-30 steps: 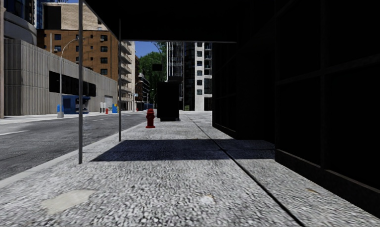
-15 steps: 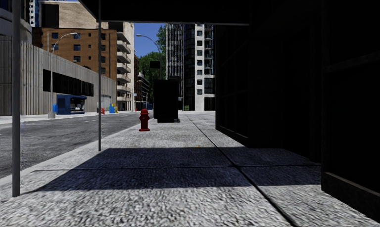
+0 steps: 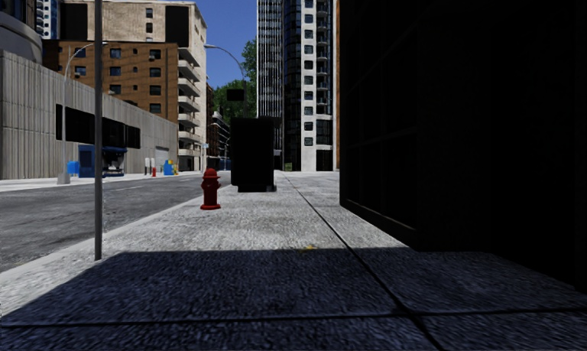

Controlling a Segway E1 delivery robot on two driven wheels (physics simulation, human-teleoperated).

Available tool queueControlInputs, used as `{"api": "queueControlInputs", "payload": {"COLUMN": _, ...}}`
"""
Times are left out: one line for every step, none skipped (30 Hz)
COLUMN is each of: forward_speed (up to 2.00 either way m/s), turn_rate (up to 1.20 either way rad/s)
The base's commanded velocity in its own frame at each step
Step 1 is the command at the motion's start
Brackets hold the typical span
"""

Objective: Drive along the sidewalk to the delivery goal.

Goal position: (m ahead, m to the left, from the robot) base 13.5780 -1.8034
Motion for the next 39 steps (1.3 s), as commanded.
{"api": "queueControlInputs", "payload": {"forward_speed": 2.00, "turn_rate": 0.00}}
{"api": "queueControlInputs", "payload": {"forward_speed": 2.00, "turn_rate": 0.00}}
{"api": "queueControlInputs", "payload": {"forward_speed": 2.00, "turn_rate": 0.00}}
{"api": "queueControlInputs", "payload": {"forward_speed": 2.00, "turn_rate": 0.00}}
{"api": "queueControlInputs", "payload": {"forward_speed": 2.00, "turn_rate": 0.00}}
{"api": "queueControlInputs", "payload": {"forward_speed": 2.00, "turn_rate": 0.00}}
{"api": "queueControlInputs", "payload": {"forward_speed": 2.00, "turn_rate": 0.00}}
{"api": "queueControlInputs", "payload": {"forward_speed": 2.00, "turn_rate": 0.00}}
{"api": "queueControlInputs", "payload": {"forward_speed": 2.00, "turn_rate": 0.00}}
{"api": "queueControlInputs", "payload": {"forward_speed": 2.00, "turn_rate": 0.00}}
{"api": "queueControlInputs", "payload": {"forward_speed": 2.00, "turn_rate": 0.00}}
{"api": "queueControlInputs", "payload": {"forward_speed": 2.00, "turn_rate": 0.00}}
{"api": "queueControlInputs", "payload": {"forward_speed": 2.00, "turn_rate": 0.00}}
{"api": "queueControlInputs", "payload": {"forward_speed": 2.00, "turn_rate": 0.00}}
{"api": "queueControlInputs", "payload": {"forward_speed": 2.00, "turn_rate": 0.00}}
{"api": "queueControlInputs", "payload": {"forward_speed": 2.00, "turn_rate": 0.00}}
{"api": "queueControlInputs", "payload": {"forward_speed": 2.00, "turn_rate": 0.00}}
{"api": "queueControlInputs", "payload": {"forward_speed": 2.00, "turn_rate": 0.00}}
{"api": "queueControlInputs", "payload": {"forward_speed": 2.00, "turn_rate": 0.00}}
{"api": "queueControlInputs", "payload": {"forward_speed": 2.00, "turn_rate": 0.00}}
{"api": "queueControlInputs", "payload": {"forward_speed": 2.00, "turn_rate": 0.00}}
{"api": "queueControlInputs", "payload": {"forward_speed": 2.00, "turn_rate": 0.00}}
{"api": "queueControlInputs", "payload": {"forward_speed": 2.00, "turn_rate": 0.00}}
{"api": "queueControlInputs", "payload": {"forward_speed": 2.00, "turn_rate": 0.00}}
{"api": "queueControlInputs", "payload": {"forward_speed": 2.00, "turn_rate": 0.00}}
{"api": "queueControlInputs", "payload": {"forward_speed": 2.00, "turn_rate": 0.00}}
{"api": "queueControlInputs", "payload": {"forward_speed": 2.00, "turn_rate": 0.00}}
{"api": "queueControlInputs", "payload": {"forward_speed": 2.00, "turn_rate": 0.00}}
{"api": "queueControlInputs", "payload": {"forward_speed": 2.00, "turn_rate": 0.00}}
{"api": "queueControlInputs", "payload": {"forward_speed": 2.00, "turn_rate": 0.00}}
{"api": "queueControlInputs", "payload": {"forward_speed": 2.00, "turn_rate": 0.00}}
{"api": "queueControlInputs", "payload": {"forward_speed": 2.00, "turn_rate": 0.00}}
{"api": "queueControlInputs", "payload": {"forward_speed": 2.00, "turn_rate": 0.00}}
{"api": "queueControlInputs", "payload": {"forward_speed": 2.00, "turn_rate": 0.00}}
{"api": "queueControlInputs", "payload": {"forward_speed": 2.00, "turn_rate": 0.00}}
{"api": "queueControlInputs", "payload": {"forward_speed": 2.00, "turn_rate": 0.00}}
{"api": "queueControlInputs", "payload": {"forward_speed": 2.00, "turn_rate": 0.00}}
{"api": "queueControlInputs", "payload": {"forward_speed": 2.00, "turn_rate": 0.00}}
{"api": "queueControlInputs", "payload": {"forward_speed": 2.00, "turn_rate": 0.00}}
